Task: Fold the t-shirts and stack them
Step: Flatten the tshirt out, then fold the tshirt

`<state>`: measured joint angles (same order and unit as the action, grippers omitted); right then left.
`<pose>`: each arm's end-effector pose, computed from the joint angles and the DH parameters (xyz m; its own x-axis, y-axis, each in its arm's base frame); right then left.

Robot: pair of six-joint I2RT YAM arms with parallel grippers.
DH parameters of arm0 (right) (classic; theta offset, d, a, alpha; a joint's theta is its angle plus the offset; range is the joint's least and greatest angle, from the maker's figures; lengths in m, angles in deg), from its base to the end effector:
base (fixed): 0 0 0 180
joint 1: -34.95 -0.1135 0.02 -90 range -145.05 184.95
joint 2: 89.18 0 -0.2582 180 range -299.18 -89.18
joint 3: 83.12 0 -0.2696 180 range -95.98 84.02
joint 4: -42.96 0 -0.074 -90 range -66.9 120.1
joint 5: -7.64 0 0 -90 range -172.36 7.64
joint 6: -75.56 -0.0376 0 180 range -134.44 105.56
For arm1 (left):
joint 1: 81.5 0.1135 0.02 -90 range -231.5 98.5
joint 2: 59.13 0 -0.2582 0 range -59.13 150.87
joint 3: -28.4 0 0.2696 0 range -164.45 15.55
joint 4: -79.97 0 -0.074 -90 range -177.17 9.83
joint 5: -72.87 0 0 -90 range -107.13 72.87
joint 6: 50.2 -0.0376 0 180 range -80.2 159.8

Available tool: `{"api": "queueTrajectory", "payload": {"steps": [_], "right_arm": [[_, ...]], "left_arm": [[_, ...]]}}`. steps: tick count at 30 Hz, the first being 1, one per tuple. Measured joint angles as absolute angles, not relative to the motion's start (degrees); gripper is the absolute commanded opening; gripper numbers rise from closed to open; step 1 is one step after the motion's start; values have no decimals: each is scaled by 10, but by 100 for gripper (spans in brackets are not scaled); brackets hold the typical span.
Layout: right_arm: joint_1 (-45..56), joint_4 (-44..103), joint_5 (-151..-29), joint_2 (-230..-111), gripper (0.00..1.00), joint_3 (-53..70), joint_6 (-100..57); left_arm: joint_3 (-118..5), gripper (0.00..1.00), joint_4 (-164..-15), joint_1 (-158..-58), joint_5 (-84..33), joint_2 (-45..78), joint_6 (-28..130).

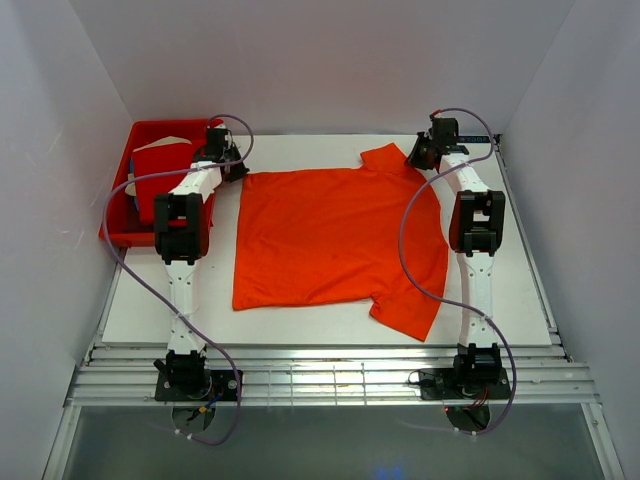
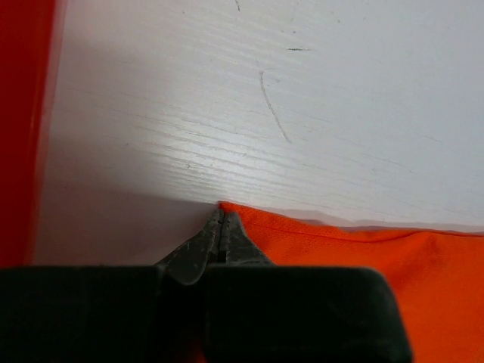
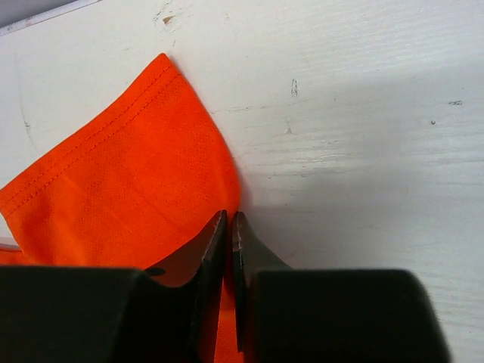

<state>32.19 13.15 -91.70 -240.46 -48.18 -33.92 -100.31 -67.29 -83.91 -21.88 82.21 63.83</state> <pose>0.6033 0.0352 0.1430 -0.6135 0.2999 -0.7306 0.0275 0.9327 0.3597 0.5624 -0.0268 0.1365 -0.6901 -0.3771 -0.6176 -0.1982 0.9193 -0.3399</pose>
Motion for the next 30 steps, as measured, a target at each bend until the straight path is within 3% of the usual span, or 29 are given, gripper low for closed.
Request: {"api": "queueTrajectory", "payload": {"steps": [15,24,30], "right_arm": [[322,154,-938,-2318,8,-371,-337],[319,153,-965,-2181,8,-263,-311],[315,157,-971,-2095,8,-127,-291]], "left_arm": [[-998,0,-689,-839,-211,816,654],[-888,0,-749,-839,-210,739,668],[-784,0,-791,-839,-214,662,680]]}}
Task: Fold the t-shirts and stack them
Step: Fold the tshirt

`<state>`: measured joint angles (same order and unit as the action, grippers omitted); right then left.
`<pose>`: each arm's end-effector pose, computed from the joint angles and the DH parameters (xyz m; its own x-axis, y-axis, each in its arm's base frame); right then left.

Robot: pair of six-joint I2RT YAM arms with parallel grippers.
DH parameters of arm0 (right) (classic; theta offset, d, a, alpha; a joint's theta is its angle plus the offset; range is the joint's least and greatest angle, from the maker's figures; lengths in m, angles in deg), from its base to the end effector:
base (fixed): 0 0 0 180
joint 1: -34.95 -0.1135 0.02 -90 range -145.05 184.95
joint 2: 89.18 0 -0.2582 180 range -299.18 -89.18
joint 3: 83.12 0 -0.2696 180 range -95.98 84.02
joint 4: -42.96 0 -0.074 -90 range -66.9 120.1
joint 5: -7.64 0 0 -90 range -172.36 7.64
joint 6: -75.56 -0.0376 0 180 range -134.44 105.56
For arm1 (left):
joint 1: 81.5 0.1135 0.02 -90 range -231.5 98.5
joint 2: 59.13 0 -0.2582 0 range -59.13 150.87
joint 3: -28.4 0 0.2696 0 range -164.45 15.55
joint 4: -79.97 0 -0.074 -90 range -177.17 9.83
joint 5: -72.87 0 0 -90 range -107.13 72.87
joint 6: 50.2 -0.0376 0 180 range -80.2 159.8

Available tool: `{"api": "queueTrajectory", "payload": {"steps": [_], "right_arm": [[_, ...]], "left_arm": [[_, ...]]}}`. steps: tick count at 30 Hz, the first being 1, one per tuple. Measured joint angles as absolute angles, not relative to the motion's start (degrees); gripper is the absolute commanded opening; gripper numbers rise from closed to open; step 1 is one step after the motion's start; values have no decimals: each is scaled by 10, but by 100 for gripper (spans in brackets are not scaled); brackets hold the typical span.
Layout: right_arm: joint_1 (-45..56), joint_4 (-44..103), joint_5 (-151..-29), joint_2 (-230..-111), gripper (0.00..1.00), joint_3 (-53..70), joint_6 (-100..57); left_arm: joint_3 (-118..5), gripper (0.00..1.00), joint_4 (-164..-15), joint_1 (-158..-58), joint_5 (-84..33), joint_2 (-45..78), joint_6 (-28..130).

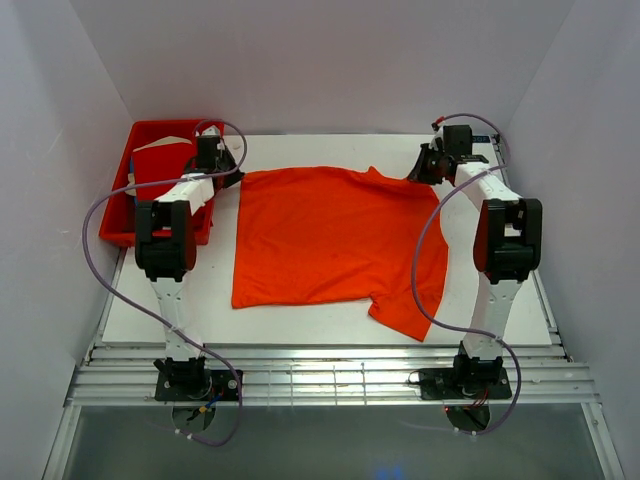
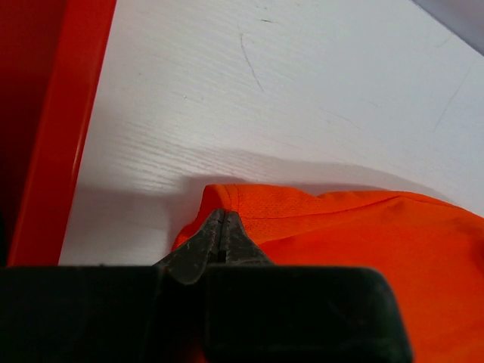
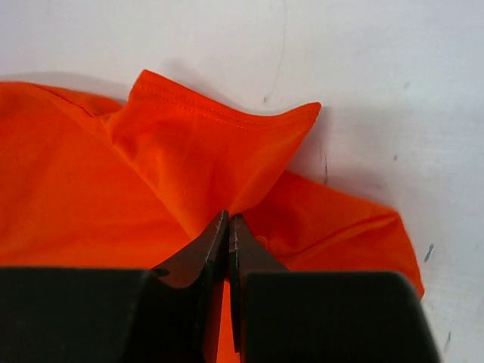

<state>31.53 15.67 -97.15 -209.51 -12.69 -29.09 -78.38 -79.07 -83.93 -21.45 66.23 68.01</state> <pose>0.5007 0.0395 0.2180 -0.6606 0.2055 -0.7221 -0.0943 0.9315 0.3514 0.5104 -0.0245 0.1672 -0.6079 -0.4460 -0.6569 -0.2123 0.8885 -0.4068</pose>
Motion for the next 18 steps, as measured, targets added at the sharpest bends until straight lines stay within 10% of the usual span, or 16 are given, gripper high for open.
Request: {"api": "queueTrajectory", "payload": {"steps": [18], "right_arm": [[307,138,-959,-1915,8,86,-265]], "left_arm": [[-563,0,-815,-839,-210,483,683]]}}
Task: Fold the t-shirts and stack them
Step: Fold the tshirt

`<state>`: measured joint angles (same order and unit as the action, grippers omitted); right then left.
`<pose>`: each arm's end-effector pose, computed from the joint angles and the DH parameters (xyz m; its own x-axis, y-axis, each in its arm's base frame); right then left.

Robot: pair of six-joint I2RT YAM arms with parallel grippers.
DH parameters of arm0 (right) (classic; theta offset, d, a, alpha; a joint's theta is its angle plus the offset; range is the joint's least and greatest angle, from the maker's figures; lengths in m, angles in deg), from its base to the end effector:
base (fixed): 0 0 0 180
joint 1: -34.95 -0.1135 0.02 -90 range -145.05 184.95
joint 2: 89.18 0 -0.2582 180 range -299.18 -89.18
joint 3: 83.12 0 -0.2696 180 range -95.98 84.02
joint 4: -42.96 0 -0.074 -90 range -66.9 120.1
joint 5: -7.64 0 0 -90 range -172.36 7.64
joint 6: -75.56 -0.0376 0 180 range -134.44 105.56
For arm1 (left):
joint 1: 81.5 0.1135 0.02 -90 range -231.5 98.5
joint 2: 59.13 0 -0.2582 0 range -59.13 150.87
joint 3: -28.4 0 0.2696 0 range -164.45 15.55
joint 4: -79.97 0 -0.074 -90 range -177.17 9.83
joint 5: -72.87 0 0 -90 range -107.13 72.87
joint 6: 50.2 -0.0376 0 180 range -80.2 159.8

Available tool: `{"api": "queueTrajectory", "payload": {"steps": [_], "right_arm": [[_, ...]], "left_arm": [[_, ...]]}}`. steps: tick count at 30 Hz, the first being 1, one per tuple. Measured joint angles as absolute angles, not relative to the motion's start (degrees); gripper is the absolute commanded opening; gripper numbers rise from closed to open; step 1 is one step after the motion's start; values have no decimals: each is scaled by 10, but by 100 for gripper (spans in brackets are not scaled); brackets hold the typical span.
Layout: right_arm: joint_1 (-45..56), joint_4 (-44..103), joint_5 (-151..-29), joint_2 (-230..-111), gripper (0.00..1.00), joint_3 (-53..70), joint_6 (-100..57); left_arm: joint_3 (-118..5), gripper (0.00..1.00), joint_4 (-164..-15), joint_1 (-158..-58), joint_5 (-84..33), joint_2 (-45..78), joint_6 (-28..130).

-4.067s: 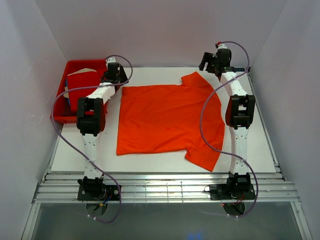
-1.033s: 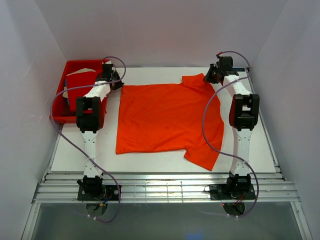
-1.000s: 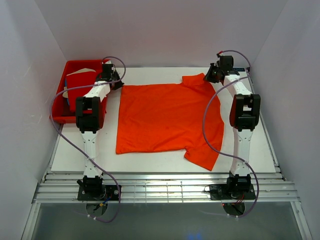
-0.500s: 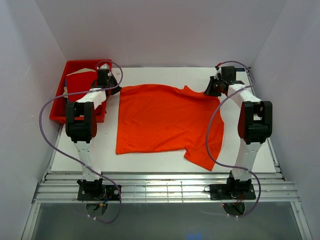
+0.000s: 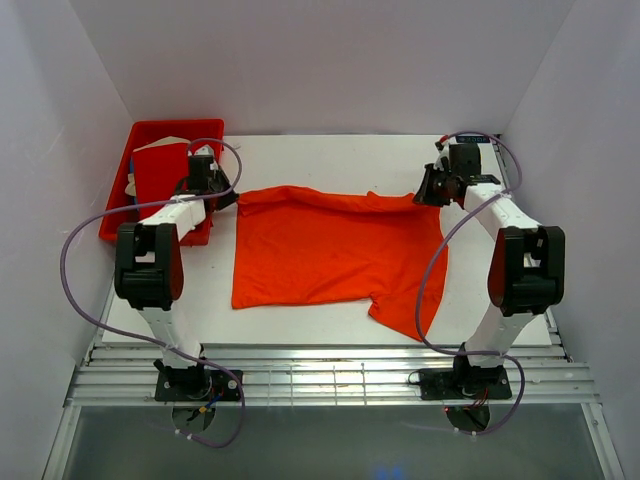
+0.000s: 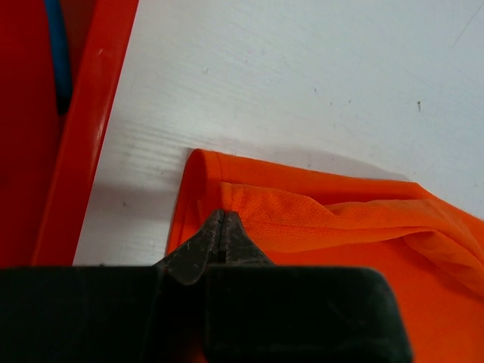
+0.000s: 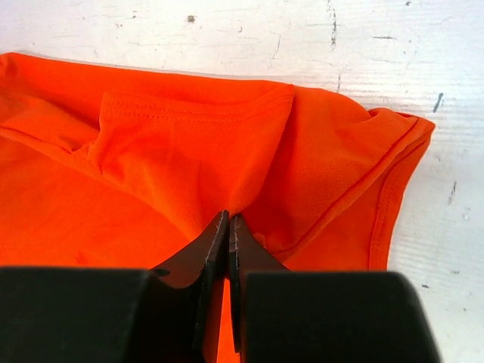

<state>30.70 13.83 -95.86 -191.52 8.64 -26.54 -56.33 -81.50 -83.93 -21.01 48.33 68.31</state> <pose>0.4154 0.0397 0.2243 -0.7185 0.1510 -0.6789 -0.0931 0.9465 0.3091 0.4295 -0.0208 0.1821 -0.6234 -0.4502 -0.6393 -0.2327 0.8874 -0.3980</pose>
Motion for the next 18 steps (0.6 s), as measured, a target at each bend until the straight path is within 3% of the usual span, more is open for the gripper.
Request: {"api": "queueTrajectory", "payload": {"steps": [18], "right_arm": [[307,86,-917,-1851,8,178,-253]], "left_arm": [[-485,0,-750,-839,-189,420,655]]}}
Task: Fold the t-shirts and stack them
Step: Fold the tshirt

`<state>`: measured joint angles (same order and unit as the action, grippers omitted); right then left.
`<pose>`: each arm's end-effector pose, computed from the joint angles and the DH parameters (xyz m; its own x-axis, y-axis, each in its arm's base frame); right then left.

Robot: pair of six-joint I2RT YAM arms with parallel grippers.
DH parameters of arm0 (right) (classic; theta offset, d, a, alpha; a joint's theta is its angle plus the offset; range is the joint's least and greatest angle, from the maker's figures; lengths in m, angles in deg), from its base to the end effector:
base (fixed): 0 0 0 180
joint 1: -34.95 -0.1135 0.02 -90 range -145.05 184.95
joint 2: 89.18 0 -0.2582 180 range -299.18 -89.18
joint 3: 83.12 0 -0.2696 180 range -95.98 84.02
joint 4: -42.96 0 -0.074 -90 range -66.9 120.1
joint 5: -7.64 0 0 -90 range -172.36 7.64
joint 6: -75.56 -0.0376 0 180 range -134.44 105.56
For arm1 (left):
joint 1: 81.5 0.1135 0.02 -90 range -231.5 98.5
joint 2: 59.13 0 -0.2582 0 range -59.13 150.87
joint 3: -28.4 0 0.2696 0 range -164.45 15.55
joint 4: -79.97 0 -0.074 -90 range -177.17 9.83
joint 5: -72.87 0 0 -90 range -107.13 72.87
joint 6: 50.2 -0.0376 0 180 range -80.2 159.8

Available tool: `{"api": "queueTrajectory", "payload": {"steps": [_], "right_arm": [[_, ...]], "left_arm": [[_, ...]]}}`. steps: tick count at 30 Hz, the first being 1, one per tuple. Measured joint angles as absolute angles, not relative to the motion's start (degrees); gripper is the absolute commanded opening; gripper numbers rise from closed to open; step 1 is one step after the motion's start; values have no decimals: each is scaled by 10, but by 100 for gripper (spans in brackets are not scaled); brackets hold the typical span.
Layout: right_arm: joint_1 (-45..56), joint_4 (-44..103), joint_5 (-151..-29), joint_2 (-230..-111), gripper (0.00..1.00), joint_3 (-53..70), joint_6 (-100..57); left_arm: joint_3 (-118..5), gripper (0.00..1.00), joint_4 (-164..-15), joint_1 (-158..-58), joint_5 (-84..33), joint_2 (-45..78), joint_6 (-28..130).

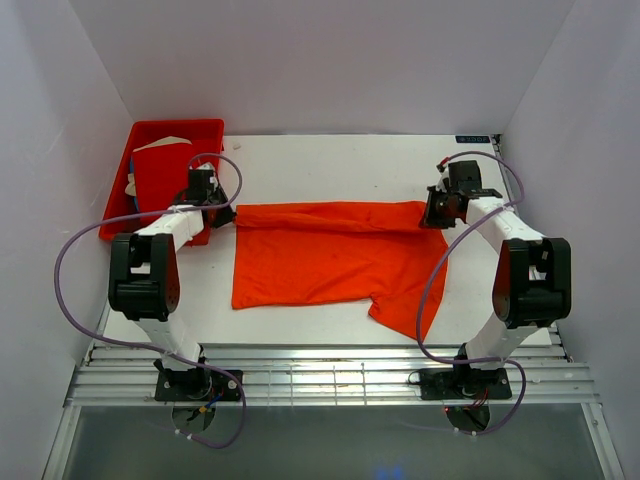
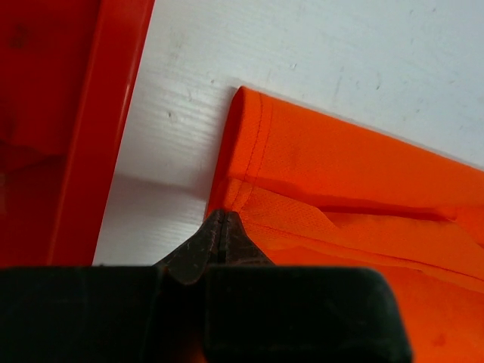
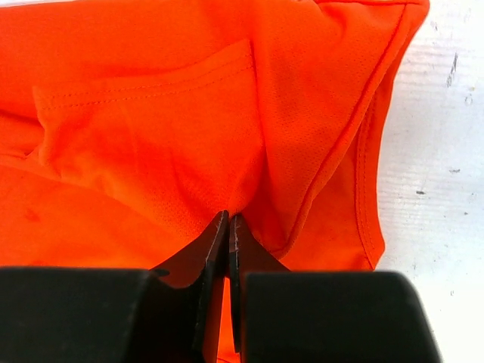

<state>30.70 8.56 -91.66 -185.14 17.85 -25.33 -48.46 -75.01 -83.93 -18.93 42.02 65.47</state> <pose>0.3727 0.0338 0.2050 -0.7974 0.1277 -0.5897 -0.0236 0.9700 0.2419 0.3880 -0.0176 0.1713 -0.7100 -0.4032 -0.5773 -0.2715 0.9132 -0.3039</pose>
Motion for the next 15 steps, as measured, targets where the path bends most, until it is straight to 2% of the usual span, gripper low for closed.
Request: {"api": "queueTrajectory", "payload": {"steps": [11,13,15], "right_arm": [[307,43,-868,-1834,8,193,-253],[307,35,-858,-1834,8,193,-253],[307,29,-850,-1834,8,195,-253]], "left_arm": [[-455,1,-700,-870,-189,400,633],[-454,11,-693,-881,-188,397,629],[-454,26,-687,-890,-181,397,624]]}}
